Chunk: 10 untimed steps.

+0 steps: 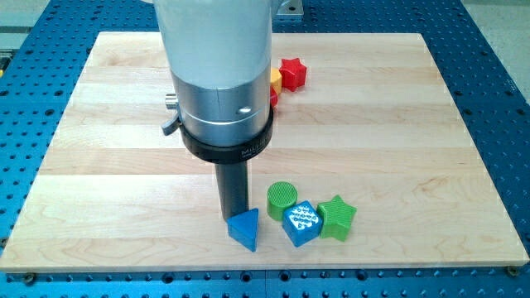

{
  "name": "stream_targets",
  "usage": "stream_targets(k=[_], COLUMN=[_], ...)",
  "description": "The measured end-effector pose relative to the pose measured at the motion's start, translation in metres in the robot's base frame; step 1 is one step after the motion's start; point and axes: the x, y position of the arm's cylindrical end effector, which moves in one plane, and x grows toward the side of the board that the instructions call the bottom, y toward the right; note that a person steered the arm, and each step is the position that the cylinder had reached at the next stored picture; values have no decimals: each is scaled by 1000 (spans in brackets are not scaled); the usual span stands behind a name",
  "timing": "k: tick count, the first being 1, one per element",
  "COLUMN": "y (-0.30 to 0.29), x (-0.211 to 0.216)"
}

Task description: Move the triangle to the bottom left of the green circle

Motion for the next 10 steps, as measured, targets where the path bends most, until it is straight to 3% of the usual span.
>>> stream_targets(k=[1, 2, 3, 4, 6, 9, 10], y=[-10, -42, -36, 14, -43, -47, -23], x=[-18, 29, 53, 47, 20, -1, -47])
